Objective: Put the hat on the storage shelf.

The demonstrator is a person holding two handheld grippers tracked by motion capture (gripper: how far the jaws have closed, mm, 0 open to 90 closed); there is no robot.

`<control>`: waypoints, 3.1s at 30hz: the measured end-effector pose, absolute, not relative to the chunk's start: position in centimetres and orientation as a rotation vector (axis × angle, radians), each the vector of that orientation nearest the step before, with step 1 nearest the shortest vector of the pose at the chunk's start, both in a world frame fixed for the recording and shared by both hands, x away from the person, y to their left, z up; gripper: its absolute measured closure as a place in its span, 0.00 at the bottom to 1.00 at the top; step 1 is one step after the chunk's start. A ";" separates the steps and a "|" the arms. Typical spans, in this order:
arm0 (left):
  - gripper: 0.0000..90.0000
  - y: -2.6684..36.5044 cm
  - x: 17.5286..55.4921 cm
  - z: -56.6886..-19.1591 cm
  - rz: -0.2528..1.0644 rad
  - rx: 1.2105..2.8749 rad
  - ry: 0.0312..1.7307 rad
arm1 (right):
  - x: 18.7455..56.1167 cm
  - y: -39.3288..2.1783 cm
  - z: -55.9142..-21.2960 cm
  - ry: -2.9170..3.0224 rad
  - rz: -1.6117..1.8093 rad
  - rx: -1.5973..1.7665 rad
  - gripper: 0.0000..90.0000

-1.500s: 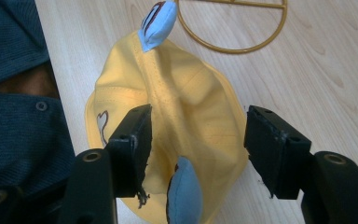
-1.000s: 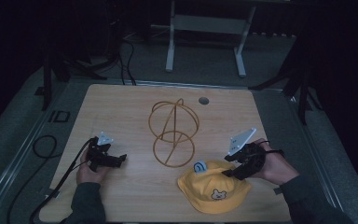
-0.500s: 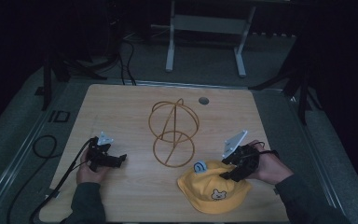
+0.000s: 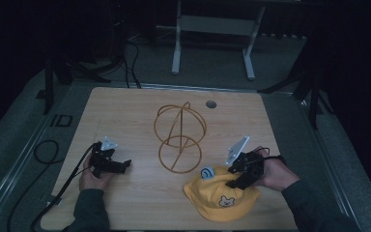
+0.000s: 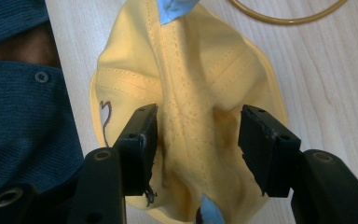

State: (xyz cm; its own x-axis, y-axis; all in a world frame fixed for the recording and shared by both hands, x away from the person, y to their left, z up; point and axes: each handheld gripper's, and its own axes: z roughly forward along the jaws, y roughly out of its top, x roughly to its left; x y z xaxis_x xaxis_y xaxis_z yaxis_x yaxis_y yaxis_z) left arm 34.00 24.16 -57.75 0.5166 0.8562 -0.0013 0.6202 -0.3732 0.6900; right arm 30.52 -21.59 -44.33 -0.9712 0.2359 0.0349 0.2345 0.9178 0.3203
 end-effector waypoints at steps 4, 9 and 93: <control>0.02 24.2 34.0 -57.7 0.478 2.120 1.198 | 30.6 -21.6 -44.6 3.081 0.517 0.382 0.56; 0.02 24.2 34.0 -57.7 0.478 2.121 1.198 | 30.6 -21.5 -44.7 3.098 0.515 0.378 0.68; 0.02 24.2 34.0 -57.7 0.477 2.122 1.197 | 34.4 -26.4 -34.3 2.941 0.665 0.353 0.86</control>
State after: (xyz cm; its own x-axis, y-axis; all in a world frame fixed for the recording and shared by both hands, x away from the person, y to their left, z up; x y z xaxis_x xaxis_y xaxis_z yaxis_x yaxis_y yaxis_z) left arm 34.00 24.17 -57.74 0.5173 0.8558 -0.0009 0.6204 -0.3743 0.6892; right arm 34.37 -26.43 -34.28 -0.9674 0.2481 -0.0516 0.2017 0.8773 0.4355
